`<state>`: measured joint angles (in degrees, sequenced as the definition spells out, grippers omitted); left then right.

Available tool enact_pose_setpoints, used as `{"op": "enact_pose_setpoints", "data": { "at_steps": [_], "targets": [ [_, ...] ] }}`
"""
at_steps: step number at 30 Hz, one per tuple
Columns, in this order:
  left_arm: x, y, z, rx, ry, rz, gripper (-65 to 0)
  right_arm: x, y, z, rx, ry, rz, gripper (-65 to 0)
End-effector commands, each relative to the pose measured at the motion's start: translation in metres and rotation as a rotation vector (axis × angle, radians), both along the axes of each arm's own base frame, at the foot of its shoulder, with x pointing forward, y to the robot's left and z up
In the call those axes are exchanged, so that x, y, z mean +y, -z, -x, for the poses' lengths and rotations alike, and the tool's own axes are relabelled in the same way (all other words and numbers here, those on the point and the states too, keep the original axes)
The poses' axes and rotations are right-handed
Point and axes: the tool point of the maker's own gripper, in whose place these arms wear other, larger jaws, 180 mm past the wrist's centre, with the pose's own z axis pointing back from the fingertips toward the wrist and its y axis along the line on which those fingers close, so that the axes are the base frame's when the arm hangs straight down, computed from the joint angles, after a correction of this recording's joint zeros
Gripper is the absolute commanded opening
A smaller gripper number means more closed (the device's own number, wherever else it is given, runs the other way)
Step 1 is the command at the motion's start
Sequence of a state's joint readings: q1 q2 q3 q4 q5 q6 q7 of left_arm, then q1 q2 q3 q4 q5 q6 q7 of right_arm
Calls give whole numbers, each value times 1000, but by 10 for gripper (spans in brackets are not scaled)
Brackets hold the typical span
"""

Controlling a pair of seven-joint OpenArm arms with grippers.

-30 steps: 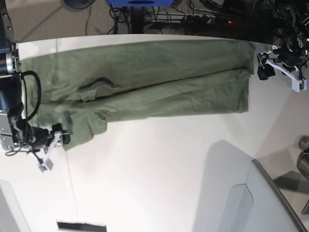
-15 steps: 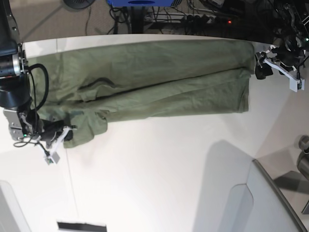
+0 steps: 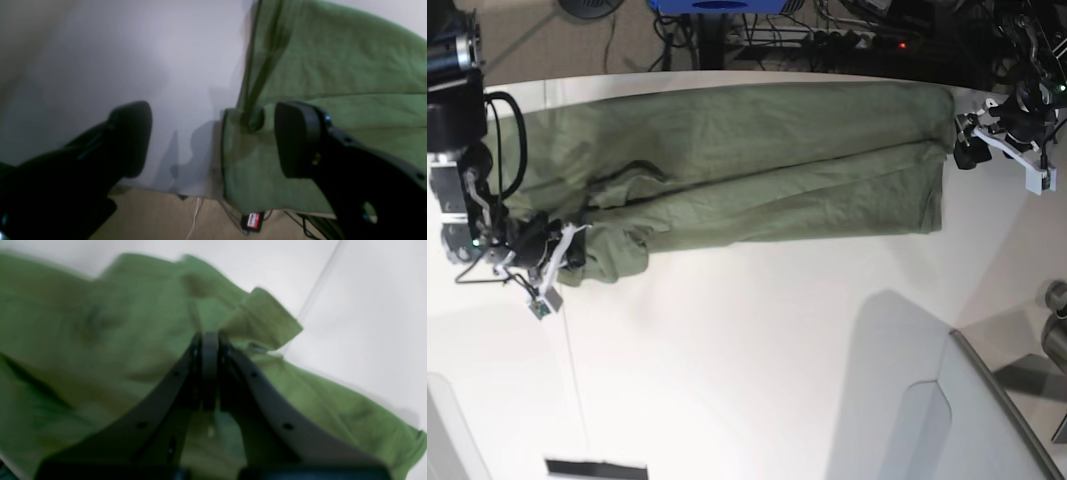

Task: Layout the t-shirt on the table in an organized manner, then fold the t-shirt properly
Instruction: 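Release the hem and regrasp the folded edge with both grippers, then pull the folded shirt's ends apart with both grippers to straighten it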

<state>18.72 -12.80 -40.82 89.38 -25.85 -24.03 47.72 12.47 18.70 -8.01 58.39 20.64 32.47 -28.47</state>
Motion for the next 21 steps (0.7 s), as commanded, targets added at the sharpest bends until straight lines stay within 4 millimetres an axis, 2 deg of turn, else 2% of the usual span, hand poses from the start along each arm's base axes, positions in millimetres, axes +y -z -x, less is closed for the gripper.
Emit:
{"op": "enact_pose_setpoints", "data": {
  "at_steps": [1,8,11,17,21],
  "targets": [
    [8,-8,-7,-28,-2,-16,-95,-5,-24,-13,-67,6,-2,-650],
    [9,-3,-12,-29,-15,4,-95,-1,-50,33,-102,-34,52,-650],
    [8,-5,-18,-42,-15,6,-95,-2,-49,54,-76,-24,62,-650],
    [-18,4,-29,-10,95,16,-95,-7,-42,88,-41,1,62,-650],
    [-24,10,-34,-32,109,26,-95,-2,-39,114,-15,-20,65,-650]
  ]
}}
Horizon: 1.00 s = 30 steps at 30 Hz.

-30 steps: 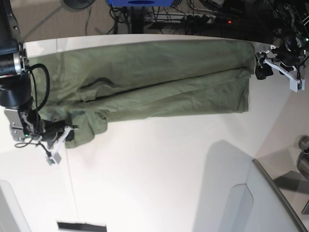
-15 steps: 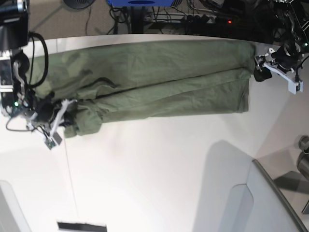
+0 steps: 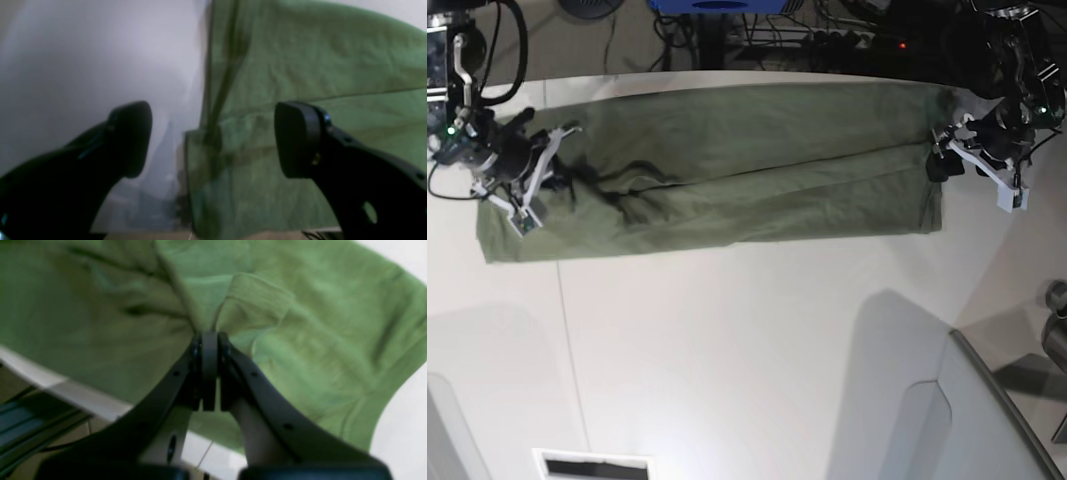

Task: Layout the t-shirt on the table in an organized manner, then fold the t-shirt properly
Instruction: 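Pull the folded shirt's ends apart with both grippers to straighten it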

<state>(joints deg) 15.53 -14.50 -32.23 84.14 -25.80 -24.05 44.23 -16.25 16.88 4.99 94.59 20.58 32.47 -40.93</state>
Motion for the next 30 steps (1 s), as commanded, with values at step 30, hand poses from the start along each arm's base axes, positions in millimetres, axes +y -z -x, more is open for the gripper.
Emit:
{"op": "enact_pose_setpoints", "data": {
  "at_steps": [30],
  "targets": [
    [9,5,-4,-2,-25,12,-95,-94,-38,-23,-111,277,69,-504]
  ]
}}
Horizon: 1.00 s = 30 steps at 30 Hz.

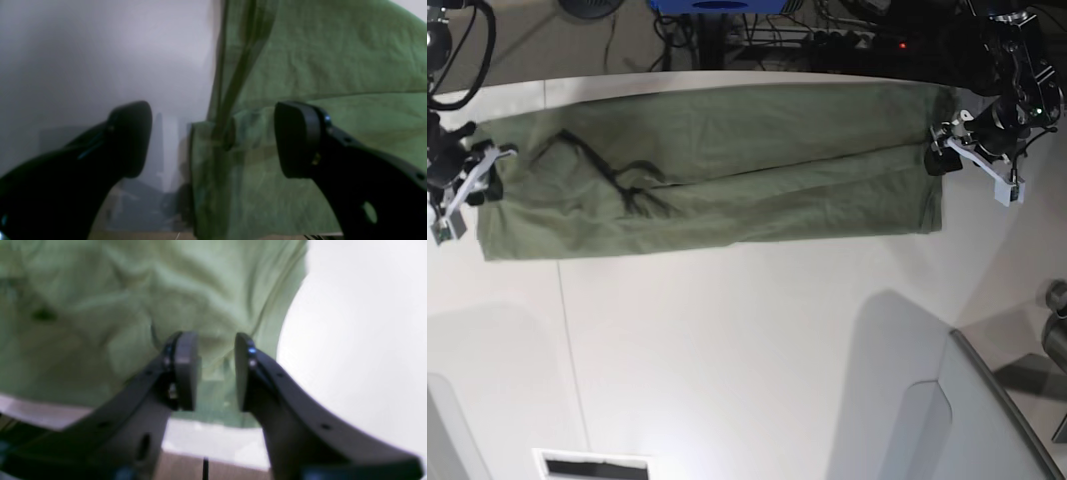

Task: Layout the t-shirt on the table in an organized manner, then fold the t-shirt properly
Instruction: 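Pull the folded shirt's ends apart with both grippers to straighten it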

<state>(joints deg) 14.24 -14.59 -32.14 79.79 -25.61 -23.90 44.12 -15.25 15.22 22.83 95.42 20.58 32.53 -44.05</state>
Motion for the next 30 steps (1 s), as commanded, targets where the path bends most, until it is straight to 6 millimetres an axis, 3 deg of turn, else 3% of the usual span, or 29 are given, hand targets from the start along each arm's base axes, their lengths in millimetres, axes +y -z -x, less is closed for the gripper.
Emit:
{"op": "enact_pose_setpoints", "data": {
  "at_steps": [1,4,9,13,15,19,24,26,30],
  "targets": [
    [7,-11,-9,-42,3,-17,-95,3,-8,-14,-41,-18,-8,-539],
    [6,-11,-9,-42,2,-15,-95,25,12,-24,5,-67,-52,-650],
    [9,-11,-7,-39,0,-21,-95,37,49,-18,118,-73,-105,-650],
    [11,-13,-7,-34,14,-30,-95,29,68,-12,173,-33,-131,-650],
    [1,-20,-14,-52,61,-35,-95,29,64,-14,151,-41,-125,-650],
    [-35,-47,-24,-157,236,-6,-94,41,29,-17,50,-105,-79,-650],
    [-31,-69,-37,-308,200,157,-53,54,1,-11,-24,-167,-45,-650],
    [-22,-64,-35,-302,179,191,-3,53,2,-9,-21,-164,-44,-650],
    [-13,-46,-33,-262,135,220,0,51,5,-5,-7,-162,-40,-650]
  ]
}}
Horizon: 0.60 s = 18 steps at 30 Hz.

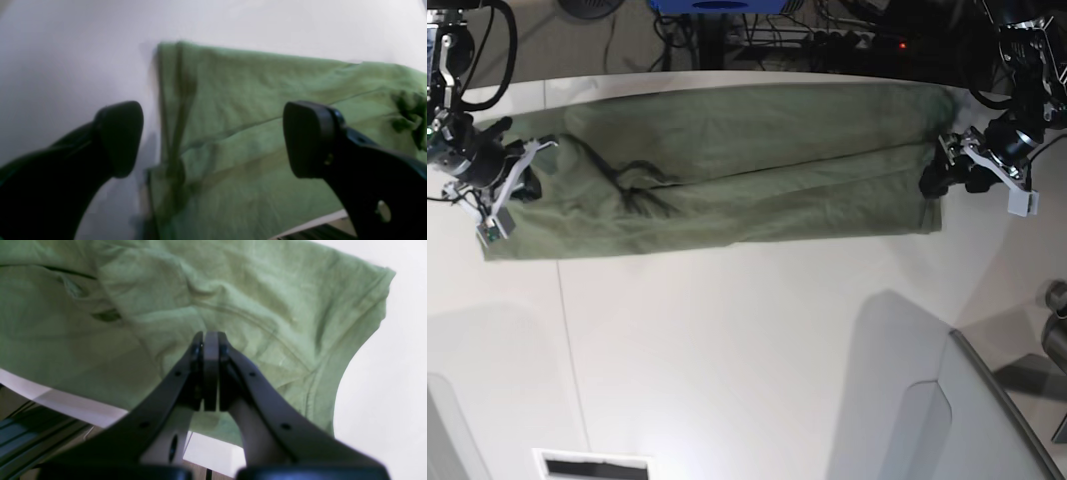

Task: Layout the t-shirt on the table in an organized manner, then fold the t-shirt properly
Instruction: 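Pull the folded shirt's ends apart with both grippers to straighten it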

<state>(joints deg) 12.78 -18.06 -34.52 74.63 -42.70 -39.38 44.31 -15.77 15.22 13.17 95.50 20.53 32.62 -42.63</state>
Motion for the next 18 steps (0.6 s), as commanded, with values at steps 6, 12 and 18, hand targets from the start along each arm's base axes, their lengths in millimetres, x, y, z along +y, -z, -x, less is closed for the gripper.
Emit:
{"op": "enact_pose_setpoints", "data": {
  "at_steps": [6,12,18],
  "targets": [
    [11,29,15,93,-18,-23,0,-5,-4,-3,-19,-3,4,-650],
    [4,63,35,152,-62,-8,0,-4,-3,-3,-17,-4,3,-650],
    [-39,79,37,180,9,48,-2,-4,-3,-2,-16,-3,2,-650]
  ]
}}
